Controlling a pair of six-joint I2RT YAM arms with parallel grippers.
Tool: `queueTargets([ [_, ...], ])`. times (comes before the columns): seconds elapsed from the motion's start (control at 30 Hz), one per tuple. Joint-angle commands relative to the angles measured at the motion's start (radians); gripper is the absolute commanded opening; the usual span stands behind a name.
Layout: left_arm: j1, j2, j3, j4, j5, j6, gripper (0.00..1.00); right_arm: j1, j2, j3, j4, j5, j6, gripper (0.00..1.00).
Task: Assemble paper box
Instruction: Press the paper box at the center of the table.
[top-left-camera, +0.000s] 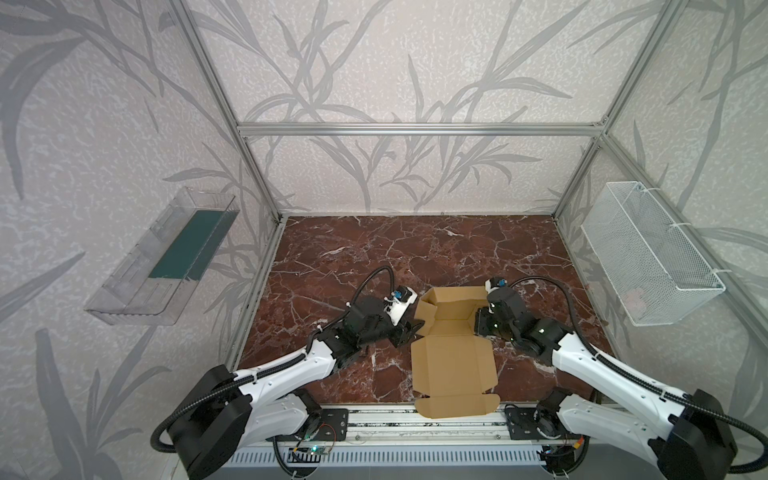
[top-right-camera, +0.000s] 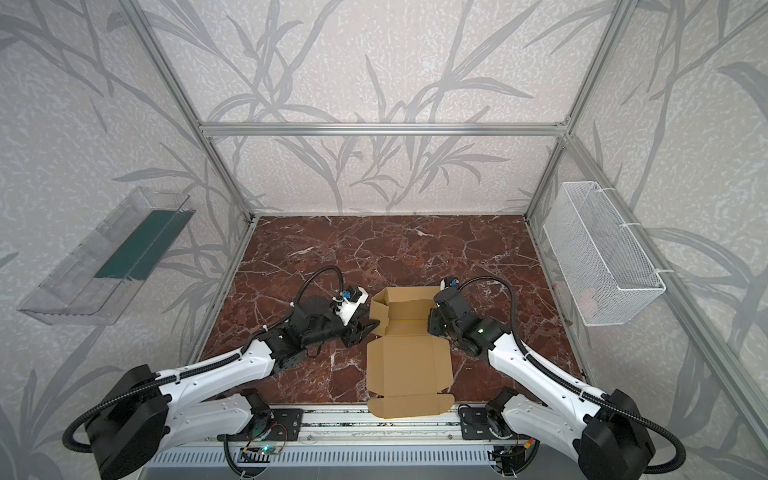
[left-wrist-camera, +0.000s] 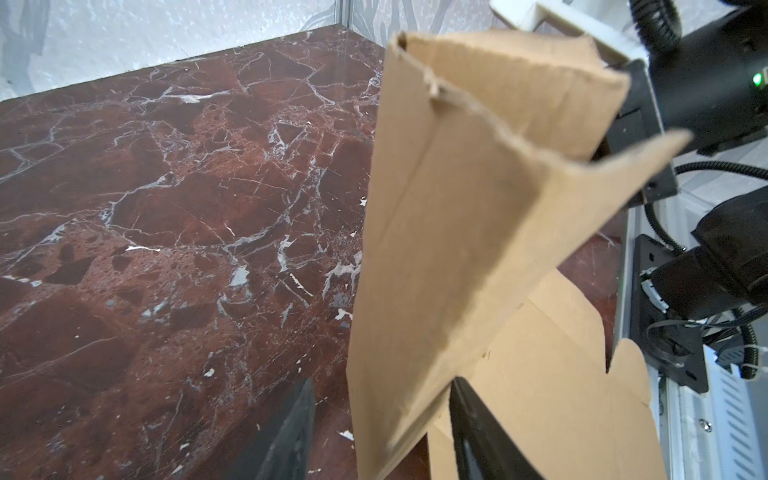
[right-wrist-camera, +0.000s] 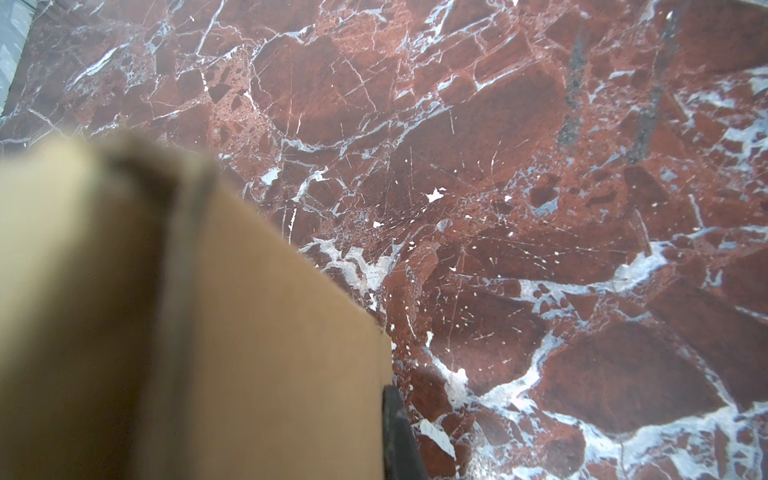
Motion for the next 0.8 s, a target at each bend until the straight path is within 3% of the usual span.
queueTargets([
  [0.0,0.005,0.011,0.042,0.038,0.017,-0.003,0.49,-0.001,-0.003,-0.006,0.014,0.005,0.004,0.00],
  [0.77,-0.005,0.078,0.104,0.029,0.044,-0.030,0.34,0.045,0.021,0.045,-0.041,0.112,0.102,0.00],
])
